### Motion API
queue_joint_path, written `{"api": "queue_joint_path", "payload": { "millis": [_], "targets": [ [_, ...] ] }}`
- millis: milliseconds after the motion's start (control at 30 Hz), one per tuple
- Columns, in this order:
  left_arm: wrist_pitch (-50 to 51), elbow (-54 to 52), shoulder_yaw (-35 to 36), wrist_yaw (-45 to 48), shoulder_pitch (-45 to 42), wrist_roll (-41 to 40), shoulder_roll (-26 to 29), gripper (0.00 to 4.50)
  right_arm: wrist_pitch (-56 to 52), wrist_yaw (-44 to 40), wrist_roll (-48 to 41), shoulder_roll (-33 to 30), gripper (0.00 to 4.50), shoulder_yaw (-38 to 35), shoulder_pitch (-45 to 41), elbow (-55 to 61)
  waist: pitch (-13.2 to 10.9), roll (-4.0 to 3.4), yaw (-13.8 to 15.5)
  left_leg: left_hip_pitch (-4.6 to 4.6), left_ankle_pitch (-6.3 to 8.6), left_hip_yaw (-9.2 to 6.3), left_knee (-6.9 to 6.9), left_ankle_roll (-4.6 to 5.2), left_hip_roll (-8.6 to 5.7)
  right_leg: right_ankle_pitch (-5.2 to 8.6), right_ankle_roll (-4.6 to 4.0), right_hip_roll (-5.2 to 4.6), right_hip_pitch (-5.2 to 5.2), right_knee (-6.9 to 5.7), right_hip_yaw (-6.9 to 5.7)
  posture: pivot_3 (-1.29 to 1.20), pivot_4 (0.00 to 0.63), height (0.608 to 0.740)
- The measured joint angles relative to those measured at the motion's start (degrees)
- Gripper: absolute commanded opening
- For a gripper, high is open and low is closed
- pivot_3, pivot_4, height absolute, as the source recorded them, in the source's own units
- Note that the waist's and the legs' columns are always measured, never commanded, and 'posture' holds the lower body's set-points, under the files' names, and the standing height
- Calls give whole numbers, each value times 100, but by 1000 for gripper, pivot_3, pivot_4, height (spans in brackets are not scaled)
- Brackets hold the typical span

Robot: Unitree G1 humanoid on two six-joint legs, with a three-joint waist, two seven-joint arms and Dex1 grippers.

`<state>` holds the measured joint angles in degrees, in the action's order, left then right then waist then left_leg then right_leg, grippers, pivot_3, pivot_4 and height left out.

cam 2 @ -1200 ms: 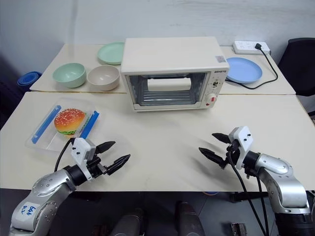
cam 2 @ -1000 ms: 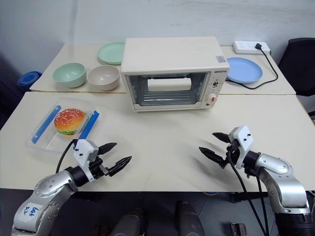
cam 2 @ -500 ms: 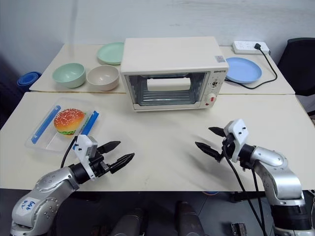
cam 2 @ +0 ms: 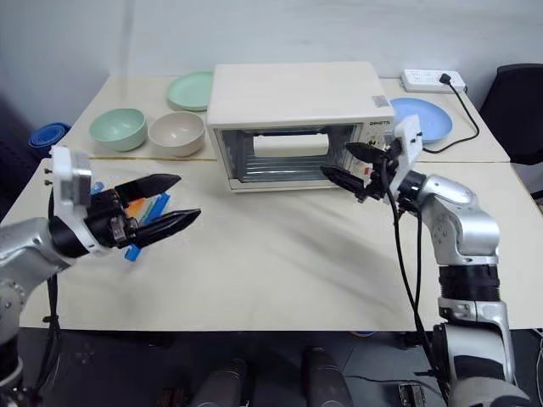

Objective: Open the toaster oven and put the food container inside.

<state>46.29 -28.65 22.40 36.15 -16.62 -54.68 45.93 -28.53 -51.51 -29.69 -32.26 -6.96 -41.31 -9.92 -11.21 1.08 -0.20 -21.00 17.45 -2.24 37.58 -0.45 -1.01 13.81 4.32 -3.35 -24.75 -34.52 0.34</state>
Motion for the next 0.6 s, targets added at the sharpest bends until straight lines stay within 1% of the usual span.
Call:
{"api": "queue_joint_path", "payload": {
  "millis": [100, 233, 400, 600],
  "targets": [
    [-43, 272, -67, 48, -343, 116, 83, 4500, 30, -93, 102, 65, 4483, 169, -99, -111, 0, 0, 6, -26, 0, 6, -1, 0, -8, -3, 5, -9, -32, -7, 1, 0, 150, 740],
    [-80, 446, -181, 24, -597, 201, 69, 4500, 41, -188, 144, 126, 4483, 272, -96, -74, 0, 0, 8, -38, 0, 28, -6, -1, -10, -6, 11, -16, -59, -17, 4, 0, 150, 740],
    [-219, 539, -456, -27, -948, 447, -21, 4500, -38, -355, 38, 122, 4483, 282, -1, 481, 0, 0, -9, -26, -1, 46, -11, -2, -6, -7, 12, -10, -65, -28, 13, 0, 150, 740],
    [-396, 999, -708, -41, -1226, 816, -163, 4500, -229, -517, -132, 91, 4483, 272, 501, 1018, 0, 1, -9, -22, -3, 52, -7, -5, -2, -6, 11, -6, -67, -42, 16, 0, 150, 740]
  ]
}}
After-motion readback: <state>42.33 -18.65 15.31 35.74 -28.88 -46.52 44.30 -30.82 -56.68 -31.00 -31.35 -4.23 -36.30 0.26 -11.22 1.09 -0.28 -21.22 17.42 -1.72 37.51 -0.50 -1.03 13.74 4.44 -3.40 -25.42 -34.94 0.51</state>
